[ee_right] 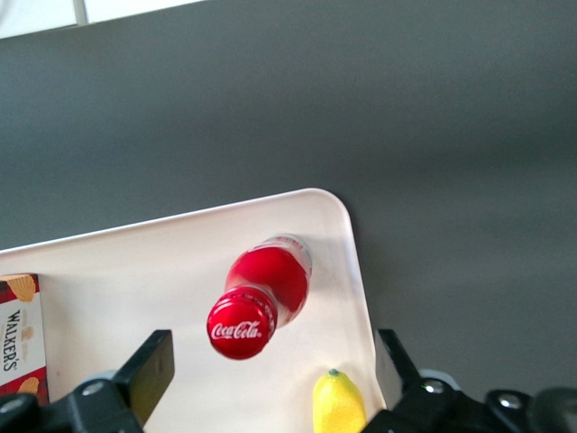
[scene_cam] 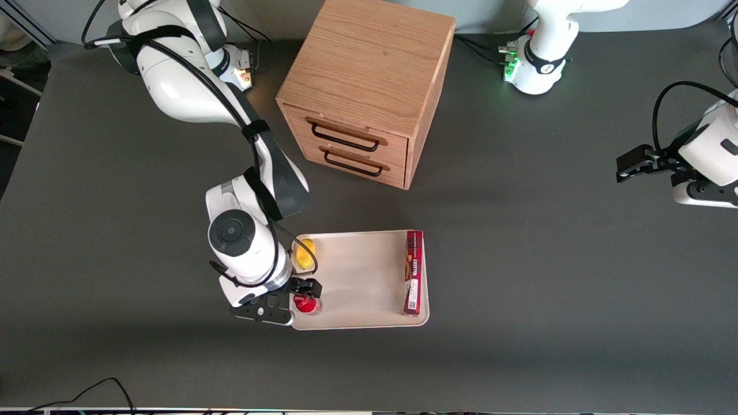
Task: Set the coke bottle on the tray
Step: 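Open the right gripper and raise it away from the bottle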
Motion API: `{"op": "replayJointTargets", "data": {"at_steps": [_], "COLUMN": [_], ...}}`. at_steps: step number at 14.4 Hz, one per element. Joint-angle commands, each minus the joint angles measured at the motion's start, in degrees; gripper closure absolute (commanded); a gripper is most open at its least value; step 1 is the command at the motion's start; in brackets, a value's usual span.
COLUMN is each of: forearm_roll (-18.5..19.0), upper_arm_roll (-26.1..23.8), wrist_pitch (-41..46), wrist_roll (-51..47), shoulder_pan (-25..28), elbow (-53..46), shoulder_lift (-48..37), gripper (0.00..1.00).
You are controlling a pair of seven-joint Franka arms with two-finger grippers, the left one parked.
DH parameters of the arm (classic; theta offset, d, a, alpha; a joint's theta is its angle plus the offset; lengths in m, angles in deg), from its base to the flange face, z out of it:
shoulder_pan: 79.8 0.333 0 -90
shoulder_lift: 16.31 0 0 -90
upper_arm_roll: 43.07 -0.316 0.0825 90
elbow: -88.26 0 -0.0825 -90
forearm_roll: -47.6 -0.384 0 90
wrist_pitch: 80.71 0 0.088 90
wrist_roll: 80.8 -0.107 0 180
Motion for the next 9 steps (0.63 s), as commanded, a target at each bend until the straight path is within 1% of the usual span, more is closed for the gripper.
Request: {"op": "replayJointTargets", "data": {"at_steps": [1,4,5,6,9], "forearm_roll": [0.6,0.5,0.3,-0.3,-1.5], "upper_arm_roll": [0.4,-0.1,-0.2,-0.2,-0.1], "wrist_pitch": [1.2,7.6,10.4,11.6,11.8], "wrist_roll": [-0.7,-0.1,1.5,4.2,8.9], "shoulder_pan": [-0.1,-1.6,-2.0,-2.3,-4.3], "elbow": [-1.0,-0.2,1.8,4.9,18.8], "shoulder_lift": [-1.3,-4.7,-7.1,-10.7,-24.1], "gripper": [0.00,0.00,0.00,0.00,0.00]}}
